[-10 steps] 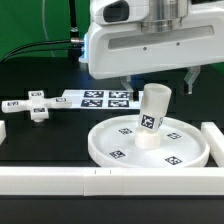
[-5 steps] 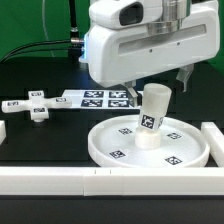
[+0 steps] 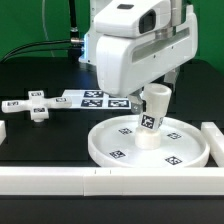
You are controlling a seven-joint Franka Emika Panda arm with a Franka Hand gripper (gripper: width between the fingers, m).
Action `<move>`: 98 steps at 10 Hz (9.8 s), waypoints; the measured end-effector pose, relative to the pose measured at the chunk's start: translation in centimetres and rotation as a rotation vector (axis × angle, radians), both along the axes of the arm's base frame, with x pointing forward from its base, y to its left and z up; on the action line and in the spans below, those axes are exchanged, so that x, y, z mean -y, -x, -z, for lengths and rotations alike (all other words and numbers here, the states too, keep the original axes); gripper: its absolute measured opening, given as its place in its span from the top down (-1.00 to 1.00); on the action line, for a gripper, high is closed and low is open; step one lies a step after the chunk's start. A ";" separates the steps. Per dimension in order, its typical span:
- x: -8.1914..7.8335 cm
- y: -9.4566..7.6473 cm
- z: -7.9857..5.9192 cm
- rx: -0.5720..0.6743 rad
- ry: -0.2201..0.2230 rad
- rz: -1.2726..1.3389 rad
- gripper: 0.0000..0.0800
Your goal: Assemble round table
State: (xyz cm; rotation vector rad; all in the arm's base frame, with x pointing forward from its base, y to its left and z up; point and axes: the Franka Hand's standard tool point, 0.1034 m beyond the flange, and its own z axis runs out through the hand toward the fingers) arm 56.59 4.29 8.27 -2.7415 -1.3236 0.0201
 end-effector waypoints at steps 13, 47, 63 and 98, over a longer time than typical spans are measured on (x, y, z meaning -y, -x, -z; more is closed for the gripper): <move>0.8 0.1 0.1 -0.058 -0.010 0.598 -0.02; -0.3 0.7 0.2 -0.106 -0.023 1.398 -0.62; -0.4 0.6 0.4 0.082 0.013 0.083 -0.62; 0.6 1.3 0.8 -0.040 0.018 1.265 -0.02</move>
Offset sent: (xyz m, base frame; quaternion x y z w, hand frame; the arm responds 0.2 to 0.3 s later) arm 0.0000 0.0000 0.0000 0.0000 0.0000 0.0000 1.0000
